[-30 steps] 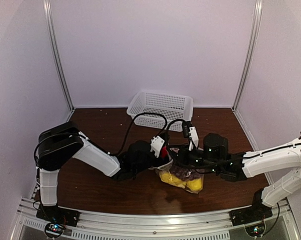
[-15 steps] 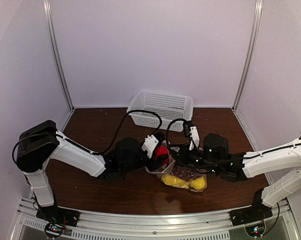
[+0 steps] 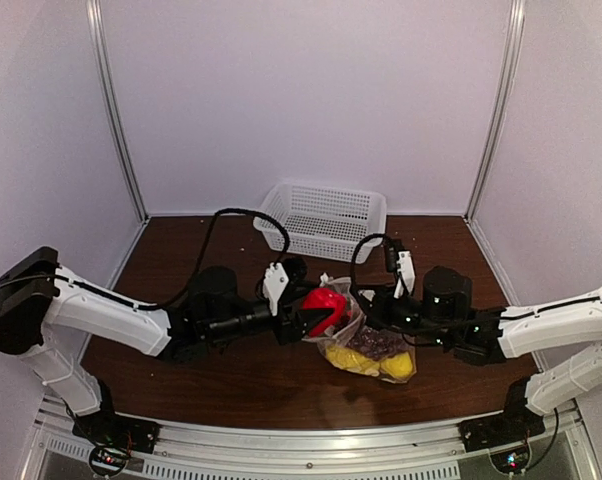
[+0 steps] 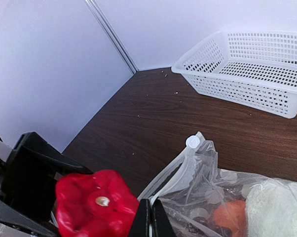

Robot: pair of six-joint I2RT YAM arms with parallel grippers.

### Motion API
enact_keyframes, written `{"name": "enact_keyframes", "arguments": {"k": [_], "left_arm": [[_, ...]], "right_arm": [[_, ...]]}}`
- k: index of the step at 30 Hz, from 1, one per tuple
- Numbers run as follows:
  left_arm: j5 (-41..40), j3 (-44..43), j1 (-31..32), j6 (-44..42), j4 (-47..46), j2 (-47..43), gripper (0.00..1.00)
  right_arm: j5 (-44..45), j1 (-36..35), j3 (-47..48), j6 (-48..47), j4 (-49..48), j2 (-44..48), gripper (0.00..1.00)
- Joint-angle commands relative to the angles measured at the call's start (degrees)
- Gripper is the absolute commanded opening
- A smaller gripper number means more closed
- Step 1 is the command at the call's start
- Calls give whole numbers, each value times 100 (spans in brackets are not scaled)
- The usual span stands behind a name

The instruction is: Open the zip-top bag and remove the fake food

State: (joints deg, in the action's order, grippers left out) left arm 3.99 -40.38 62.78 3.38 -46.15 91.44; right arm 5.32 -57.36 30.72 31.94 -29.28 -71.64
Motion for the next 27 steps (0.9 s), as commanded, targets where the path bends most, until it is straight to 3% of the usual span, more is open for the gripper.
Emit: {"name": "enact_keyframes", "arguments": {"k": [1, 4, 12, 19, 27], "left_arm": [[248, -211, -342, 88, 27, -473, 41], [111, -682, -885, 203, 444, -423, 41], [30, -2916, -2186, 338, 1322, 1113, 41], [-308, -5159, -2596, -94, 2383, 2778, 42], [-1041, -7148, -2938, -275, 3645, 4373, 44]], "right_arm": [[218, 136, -206, 58, 114, 268, 0], [223, 180, -316, 86, 87, 345, 0], [169, 227, -502, 128, -10, 448, 0], [142, 307, -514, 68, 157, 633, 0], [124, 351, -559, 93, 208, 717, 0]]}}
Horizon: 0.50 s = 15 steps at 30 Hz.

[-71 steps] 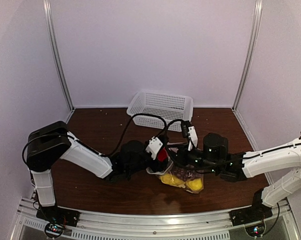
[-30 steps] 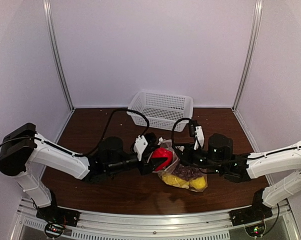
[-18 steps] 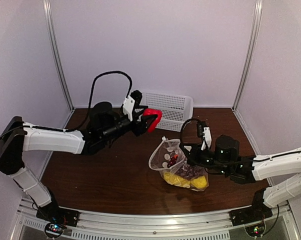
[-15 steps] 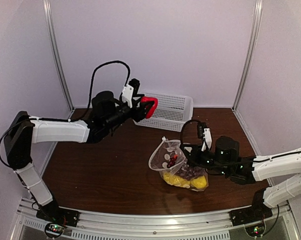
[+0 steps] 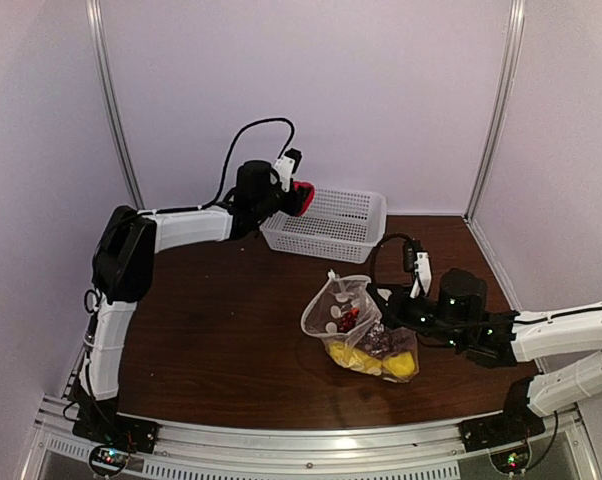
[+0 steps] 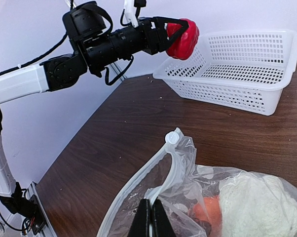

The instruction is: Open the zip-top bag and remove the fake food

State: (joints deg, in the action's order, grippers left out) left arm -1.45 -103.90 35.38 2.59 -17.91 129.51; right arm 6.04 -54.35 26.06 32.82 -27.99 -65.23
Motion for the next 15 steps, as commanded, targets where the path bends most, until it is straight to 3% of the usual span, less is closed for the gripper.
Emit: {"name": "enact_keyframes", "arguments": {"k": [1, 8, 15], "left_arm": [[-609, -938, -217, -200, 923, 672, 44], [-1504, -1432, -343, -413, 1659, 1096, 46], [-2635, -983, -402, -444, 1972, 762, 45]], "right_arm": [[51, 61, -89, 6, 85, 78, 0], [61, 66, -99, 6, 100, 90, 0], [33, 69, -71, 1, 75, 68, 0]]}}
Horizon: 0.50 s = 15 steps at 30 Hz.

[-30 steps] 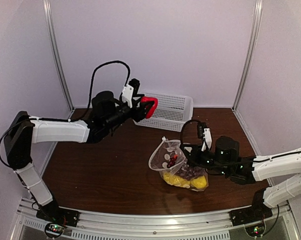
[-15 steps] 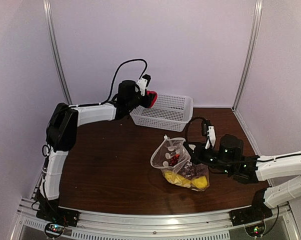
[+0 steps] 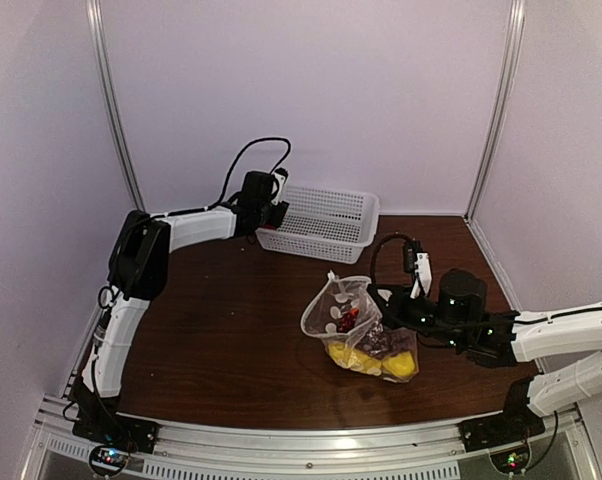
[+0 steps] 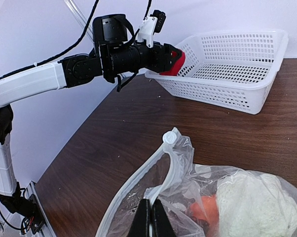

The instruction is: Open the zip-top bag and remove the fake food

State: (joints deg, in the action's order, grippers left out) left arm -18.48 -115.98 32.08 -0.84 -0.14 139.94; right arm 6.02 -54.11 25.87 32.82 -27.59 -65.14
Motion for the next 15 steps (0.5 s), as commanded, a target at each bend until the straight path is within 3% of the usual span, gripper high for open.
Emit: {"name": "enact_keyframes", "arguments": {"k": [1, 10, 15], "left_arm": [[-1055, 354, -96, -87, 181, -375, 45], [-1856, 1639, -607, 336, 163, -1089, 43], [-1644, 2196, -883, 522, -40, -1422, 49]], "right_arm": [[22, 41, -43, 4, 28, 51, 0], [-25, 41, -34, -6, -16, 46, 0], [-90, 41, 9, -36, -18, 1, 0]]}}
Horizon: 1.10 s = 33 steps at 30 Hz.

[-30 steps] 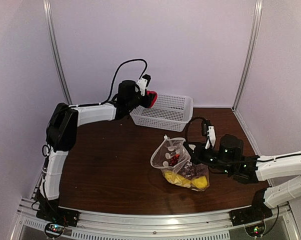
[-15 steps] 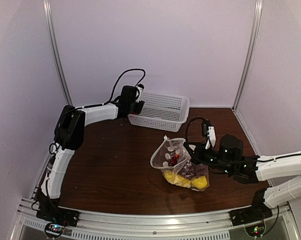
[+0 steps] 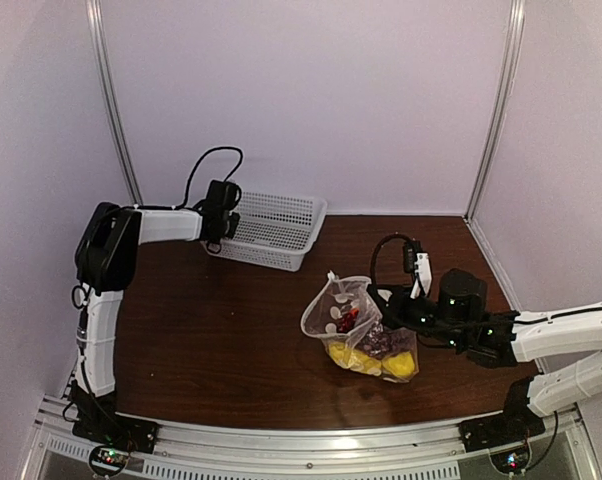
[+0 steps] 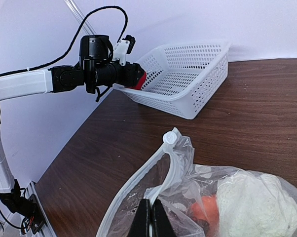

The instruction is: Open the zip-top bag and remove the fake food

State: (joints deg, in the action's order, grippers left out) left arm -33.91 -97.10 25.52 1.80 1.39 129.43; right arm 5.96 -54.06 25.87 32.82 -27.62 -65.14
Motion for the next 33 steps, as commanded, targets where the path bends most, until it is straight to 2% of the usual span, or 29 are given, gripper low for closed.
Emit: {"name": "enact_keyframes", "arguments": {"k": [1, 6, 11, 14, 16, 22, 33], "left_arm": [[20, 348, -231, 218, -309, -409, 53], [575, 345, -231, -59, -618, -488, 70], [1135, 203, -229, -82, -606, -576, 82], [1477, 688, -149, -3, -1147, -981, 88], [1645, 1250, -29, -44, -1709, -1383, 97], [2167, 2628, 410, -85, -2711, -2574, 98], [3730, 5562, 1573, -267, -4322, -4499, 98]], "right_arm": [[-116, 36, 33, -47, -20, -25, 0], [-423, 36, 207, -100, -91, -270, 0], [-573, 36, 343, -113, -148, -438, 0], [-645, 32, 429, -151, -139, -507, 0], [-755, 26, 468, -157, -140, -537, 0], [-990, -13, 593, -186, -165, -693, 0], [-1247, -187, 571, -245, -123, -616, 0]]}}
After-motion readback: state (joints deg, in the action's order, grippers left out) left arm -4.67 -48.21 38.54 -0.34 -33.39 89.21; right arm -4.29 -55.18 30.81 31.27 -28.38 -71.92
